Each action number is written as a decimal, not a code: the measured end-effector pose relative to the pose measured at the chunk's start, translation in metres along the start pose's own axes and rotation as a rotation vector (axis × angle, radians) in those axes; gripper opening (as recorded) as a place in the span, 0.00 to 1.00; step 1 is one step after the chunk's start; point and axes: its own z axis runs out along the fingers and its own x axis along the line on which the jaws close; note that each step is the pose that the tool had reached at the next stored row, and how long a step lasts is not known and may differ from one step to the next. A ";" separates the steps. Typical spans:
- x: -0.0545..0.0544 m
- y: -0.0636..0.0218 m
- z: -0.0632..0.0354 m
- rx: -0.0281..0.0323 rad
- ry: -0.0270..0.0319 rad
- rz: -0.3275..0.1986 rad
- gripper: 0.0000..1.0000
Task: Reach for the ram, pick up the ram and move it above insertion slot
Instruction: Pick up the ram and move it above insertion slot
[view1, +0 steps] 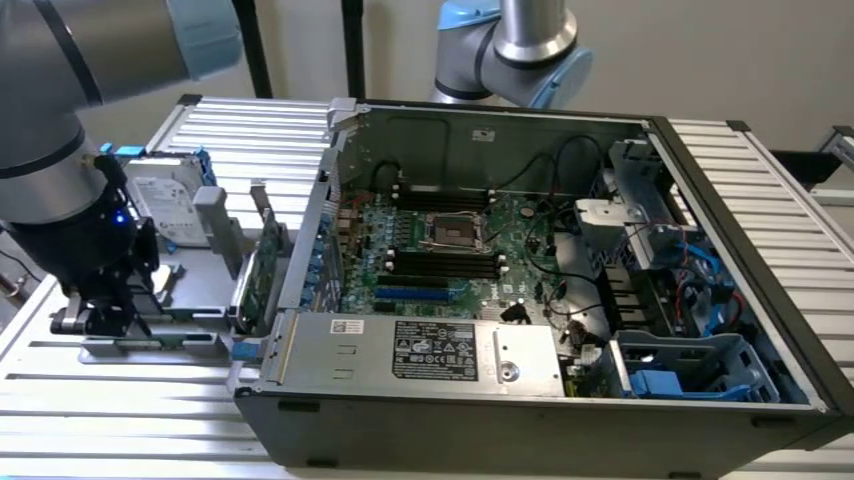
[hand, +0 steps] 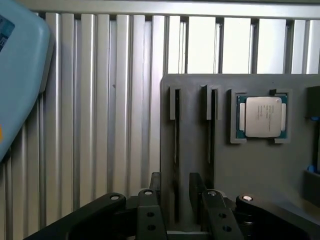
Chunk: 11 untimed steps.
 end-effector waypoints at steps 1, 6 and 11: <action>0.000 0.0000 0.0018 0.0000 0.0001 0.000 0.36; 0.000 0.0000 0.0108 0.0000 0.0001 -0.002 0.36; 0.000 0.0004 0.0199 0.0000 0.0001 -0.004 0.36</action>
